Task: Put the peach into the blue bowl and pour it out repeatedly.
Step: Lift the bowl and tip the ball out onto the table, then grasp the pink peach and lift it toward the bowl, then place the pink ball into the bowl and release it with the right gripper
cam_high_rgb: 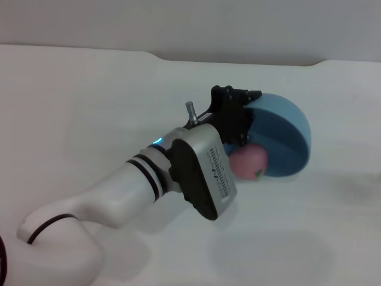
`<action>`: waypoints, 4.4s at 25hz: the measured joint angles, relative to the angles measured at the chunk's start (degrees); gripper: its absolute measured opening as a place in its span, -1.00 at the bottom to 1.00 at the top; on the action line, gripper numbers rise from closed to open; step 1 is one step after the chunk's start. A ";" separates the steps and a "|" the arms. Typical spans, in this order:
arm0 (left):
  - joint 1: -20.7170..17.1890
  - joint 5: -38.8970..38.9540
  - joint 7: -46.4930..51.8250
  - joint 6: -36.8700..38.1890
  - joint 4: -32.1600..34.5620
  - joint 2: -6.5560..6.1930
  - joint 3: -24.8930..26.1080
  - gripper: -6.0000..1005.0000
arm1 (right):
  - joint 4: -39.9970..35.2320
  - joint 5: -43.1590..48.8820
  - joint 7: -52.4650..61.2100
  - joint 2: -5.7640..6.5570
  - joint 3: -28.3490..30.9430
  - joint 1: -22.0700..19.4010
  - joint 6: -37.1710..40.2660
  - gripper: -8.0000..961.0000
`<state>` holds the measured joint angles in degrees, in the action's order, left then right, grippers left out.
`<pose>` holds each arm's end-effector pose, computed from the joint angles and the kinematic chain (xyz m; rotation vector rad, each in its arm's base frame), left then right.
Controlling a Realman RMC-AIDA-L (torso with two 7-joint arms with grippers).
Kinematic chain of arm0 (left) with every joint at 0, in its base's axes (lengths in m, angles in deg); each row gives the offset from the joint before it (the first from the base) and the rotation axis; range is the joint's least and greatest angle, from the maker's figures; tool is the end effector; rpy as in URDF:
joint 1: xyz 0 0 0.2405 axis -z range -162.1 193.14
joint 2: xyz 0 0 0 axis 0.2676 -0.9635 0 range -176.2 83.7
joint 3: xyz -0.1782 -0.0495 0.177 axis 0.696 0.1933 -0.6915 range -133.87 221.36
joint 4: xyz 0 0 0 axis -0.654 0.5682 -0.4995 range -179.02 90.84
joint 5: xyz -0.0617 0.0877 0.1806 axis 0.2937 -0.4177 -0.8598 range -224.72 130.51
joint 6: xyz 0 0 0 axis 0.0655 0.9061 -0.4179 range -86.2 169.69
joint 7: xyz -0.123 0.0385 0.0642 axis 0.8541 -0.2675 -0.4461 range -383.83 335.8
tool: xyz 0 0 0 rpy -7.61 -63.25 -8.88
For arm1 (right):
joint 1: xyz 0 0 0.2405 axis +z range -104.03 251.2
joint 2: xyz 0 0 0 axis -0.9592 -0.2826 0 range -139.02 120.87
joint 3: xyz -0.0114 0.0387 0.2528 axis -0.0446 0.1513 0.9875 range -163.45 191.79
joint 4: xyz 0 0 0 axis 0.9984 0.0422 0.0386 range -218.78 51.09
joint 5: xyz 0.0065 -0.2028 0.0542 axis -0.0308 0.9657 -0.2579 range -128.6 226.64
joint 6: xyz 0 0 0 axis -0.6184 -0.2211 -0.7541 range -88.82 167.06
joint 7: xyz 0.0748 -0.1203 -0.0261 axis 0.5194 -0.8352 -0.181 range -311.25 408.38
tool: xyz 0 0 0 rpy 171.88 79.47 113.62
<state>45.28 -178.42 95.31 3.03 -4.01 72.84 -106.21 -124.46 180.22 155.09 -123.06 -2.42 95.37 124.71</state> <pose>-0.1822 0.3176 -0.1471 -2.0988 0.6200 -0.1808 0.3802 0.2857 0.0782 -2.1010 1.4823 0.5706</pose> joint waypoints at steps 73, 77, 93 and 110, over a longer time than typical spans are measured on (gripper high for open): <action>4.41 -12.06 41.99 111.92 32.15 -1.51 78.24 -0.99 | 20.58 -42.21 -18.68 -5.83 -77.36 22.85 -28.77 0.34; 4.67 -12.16 41.98 111.99 32.17 -1.50 78.28 -0.99 | 20.56 -47.81 -18.24 -5.82 -84.96 22.48 -32.85 0.34; 4.46 -12.22 41.53 112.36 31.70 -1.49 77.99 -0.99 | 19.41 -61.09 -18.17 -5.06 -91.89 18.96 -35.06 0.17; 2.59 -11.60 41.43 113.11 29.65 -1.17 76.18 -0.99 | 20.34 -57.93 -18.12 4.69 -54.96 1.95 -7.44 -0.76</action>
<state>47.88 -190.02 136.73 116.14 25.64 71.68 -30.03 -104.12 122.30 136.97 -118.38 -57.38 97.32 117.27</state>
